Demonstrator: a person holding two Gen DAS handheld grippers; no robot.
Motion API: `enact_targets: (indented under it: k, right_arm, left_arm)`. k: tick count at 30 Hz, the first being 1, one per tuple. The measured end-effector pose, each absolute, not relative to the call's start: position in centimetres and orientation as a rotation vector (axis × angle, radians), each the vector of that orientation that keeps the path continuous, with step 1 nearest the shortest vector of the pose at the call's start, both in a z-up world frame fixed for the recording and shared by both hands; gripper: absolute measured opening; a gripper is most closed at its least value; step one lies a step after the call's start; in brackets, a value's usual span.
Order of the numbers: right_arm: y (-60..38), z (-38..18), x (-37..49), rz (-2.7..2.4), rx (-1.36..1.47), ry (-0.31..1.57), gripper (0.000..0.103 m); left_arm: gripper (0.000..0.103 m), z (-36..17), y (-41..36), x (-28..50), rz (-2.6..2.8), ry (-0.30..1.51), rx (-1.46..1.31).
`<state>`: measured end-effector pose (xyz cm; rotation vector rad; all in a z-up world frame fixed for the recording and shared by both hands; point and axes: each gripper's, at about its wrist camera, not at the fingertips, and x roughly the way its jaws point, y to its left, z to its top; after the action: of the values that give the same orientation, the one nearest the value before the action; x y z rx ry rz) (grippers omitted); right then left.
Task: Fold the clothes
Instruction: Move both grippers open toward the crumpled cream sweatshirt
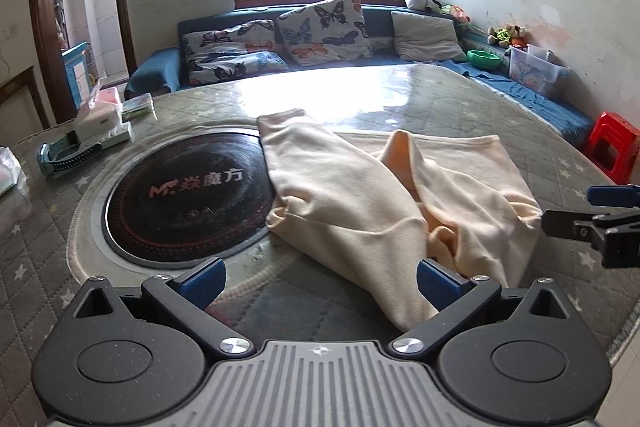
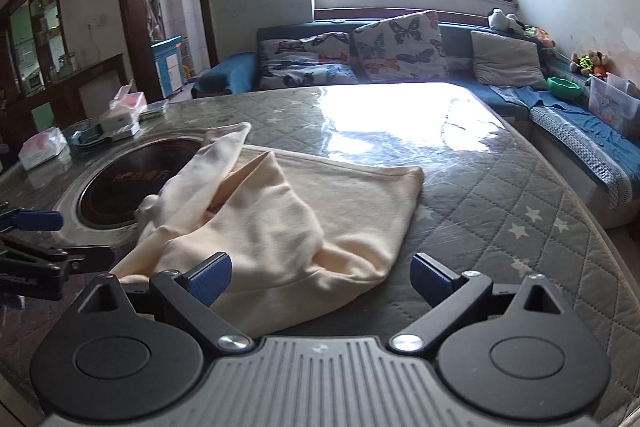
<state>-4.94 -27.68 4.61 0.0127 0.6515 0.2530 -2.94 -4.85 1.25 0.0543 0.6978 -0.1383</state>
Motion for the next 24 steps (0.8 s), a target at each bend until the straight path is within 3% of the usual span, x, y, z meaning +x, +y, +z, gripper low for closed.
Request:
enact_targets:
  k: [16,24]
  right_arm:
    - [-26.6,4.4,-6.1,0.308,-0.008,0.677,0.091]
    - [-26.4,4.3,-5.6,0.318,-0.009,0.688,0.086]
  left_arm:
    - [0.102,1.3,-5.8,-3.6,-0.171,0.715,0.037]
    - [0.096,1.3,-5.8,-3.1,-0.169,0.717,0.035]
